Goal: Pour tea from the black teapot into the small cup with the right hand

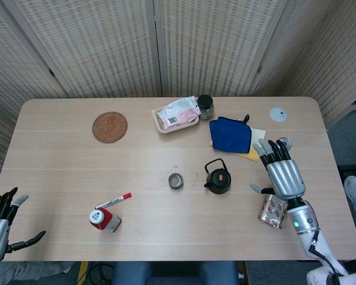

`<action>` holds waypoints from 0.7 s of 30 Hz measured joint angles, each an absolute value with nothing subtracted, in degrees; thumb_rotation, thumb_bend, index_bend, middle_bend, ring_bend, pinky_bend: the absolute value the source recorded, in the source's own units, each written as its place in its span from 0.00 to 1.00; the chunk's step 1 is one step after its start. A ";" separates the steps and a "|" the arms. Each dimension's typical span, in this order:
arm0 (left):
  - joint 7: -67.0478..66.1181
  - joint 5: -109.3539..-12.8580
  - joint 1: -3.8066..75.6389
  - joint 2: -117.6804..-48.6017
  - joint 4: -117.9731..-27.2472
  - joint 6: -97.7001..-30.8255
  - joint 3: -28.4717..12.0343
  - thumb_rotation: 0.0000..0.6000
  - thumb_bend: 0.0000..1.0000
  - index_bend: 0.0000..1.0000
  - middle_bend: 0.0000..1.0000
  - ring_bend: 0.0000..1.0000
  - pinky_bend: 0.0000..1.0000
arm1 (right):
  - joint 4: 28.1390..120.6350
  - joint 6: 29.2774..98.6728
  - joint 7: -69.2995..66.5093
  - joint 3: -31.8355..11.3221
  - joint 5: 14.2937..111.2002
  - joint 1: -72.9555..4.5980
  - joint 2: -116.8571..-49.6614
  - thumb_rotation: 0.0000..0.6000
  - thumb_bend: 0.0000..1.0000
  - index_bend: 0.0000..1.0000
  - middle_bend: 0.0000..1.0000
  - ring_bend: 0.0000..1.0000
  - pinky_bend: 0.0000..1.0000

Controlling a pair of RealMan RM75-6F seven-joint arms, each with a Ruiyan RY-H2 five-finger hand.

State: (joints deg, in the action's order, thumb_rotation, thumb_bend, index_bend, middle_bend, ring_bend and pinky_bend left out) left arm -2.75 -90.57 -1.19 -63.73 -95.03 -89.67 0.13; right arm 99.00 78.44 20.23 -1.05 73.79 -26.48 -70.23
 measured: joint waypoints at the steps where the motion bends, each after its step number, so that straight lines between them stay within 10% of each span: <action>1: -2.92 -90.51 -0.97 -63.74 -95.18 -89.40 0.08 0.40 0.00 0.15 0.00 0.00 0.00 | 99.10 79.04 19.09 -0.70 74.42 -25.67 -69.76 0.60 0.00 0.05 0.02 0.00 0.00; 19: -6.72 -90.10 0.77 -65.95 -95.25 -88.35 -0.74 0.40 0.00 0.15 0.00 0.00 0.00 | 93.75 91.71 7.47 4.42 81.38 -8.29 -66.88 0.54 0.00 0.04 0.04 0.00 0.00; 21: -7.08 -90.14 0.90 -66.25 -95.25 -88.40 -0.84 0.63 0.00 0.15 0.00 0.00 0.00 | 93.30 92.17 6.99 4.40 81.66 -7.22 -67.18 0.55 0.00 0.04 0.05 0.00 0.00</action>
